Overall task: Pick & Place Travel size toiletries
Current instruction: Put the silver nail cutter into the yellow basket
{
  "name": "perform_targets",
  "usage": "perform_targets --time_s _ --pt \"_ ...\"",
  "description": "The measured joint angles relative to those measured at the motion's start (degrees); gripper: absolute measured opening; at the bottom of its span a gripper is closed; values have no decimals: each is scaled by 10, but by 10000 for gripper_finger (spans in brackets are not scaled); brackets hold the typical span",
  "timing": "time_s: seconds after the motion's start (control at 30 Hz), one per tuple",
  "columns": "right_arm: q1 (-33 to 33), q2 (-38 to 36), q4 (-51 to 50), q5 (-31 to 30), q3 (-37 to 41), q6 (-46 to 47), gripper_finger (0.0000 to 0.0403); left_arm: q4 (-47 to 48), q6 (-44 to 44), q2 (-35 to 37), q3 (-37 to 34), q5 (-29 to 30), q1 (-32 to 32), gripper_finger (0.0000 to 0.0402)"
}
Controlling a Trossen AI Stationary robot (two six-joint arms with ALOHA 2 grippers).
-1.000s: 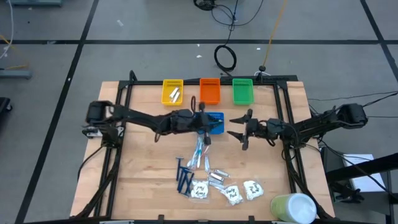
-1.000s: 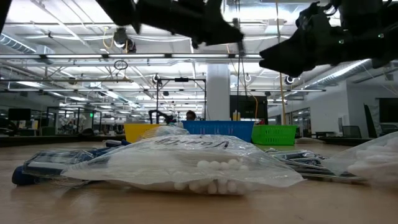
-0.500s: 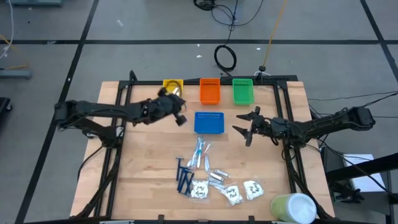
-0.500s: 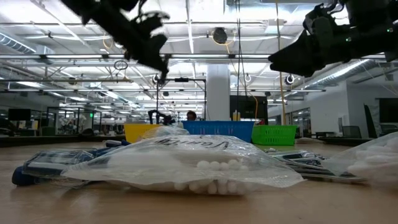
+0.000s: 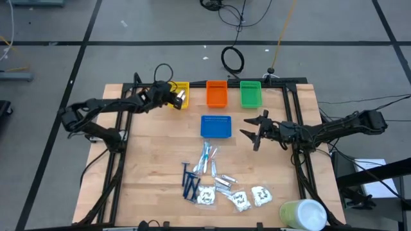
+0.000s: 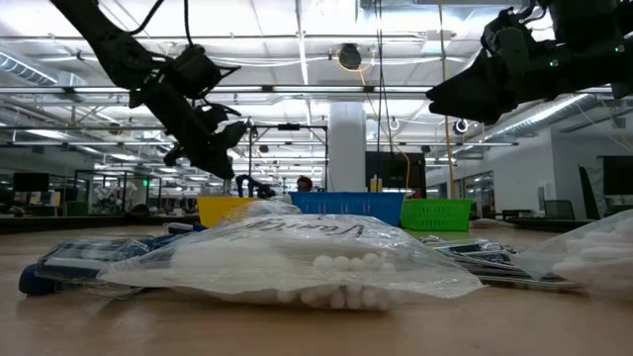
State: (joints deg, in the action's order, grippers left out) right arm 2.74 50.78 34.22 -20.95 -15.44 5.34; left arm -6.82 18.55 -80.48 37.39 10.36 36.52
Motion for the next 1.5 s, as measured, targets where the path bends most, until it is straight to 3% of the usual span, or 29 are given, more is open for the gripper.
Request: perform_targets --time_s 0.53,0.67,0.83,0.97,1.1,1.23,1.37,1.5 --pt "0 0 2 2 0 0 231 -12 -7 -16 0 27 1 121" --pt "0 0 2 40 0 1 232 -14 -48 -15 0 24 -10 156" --pt "13 0 2 116 0 49 226 -53 -75 -4 1 -76 -50 180" --pt "70 13 -8 150 -8 81 222 -84 -89 -3 1 -125 -113 179" --pt "152 71 -73 99 -74 77 222 -119 -126 -3 1 -129 -172 171" --pt "227 180 -199 42 -176 101 222 -160 -138 -3 1 -129 -217 164" --pt "263 300 -308 30 -276 140 222 -207 -139 -3 1 -128 -251 165" --pt "277 392 -346 32 -322 152 222 -247 -139 -3 1 -128 -280 164"
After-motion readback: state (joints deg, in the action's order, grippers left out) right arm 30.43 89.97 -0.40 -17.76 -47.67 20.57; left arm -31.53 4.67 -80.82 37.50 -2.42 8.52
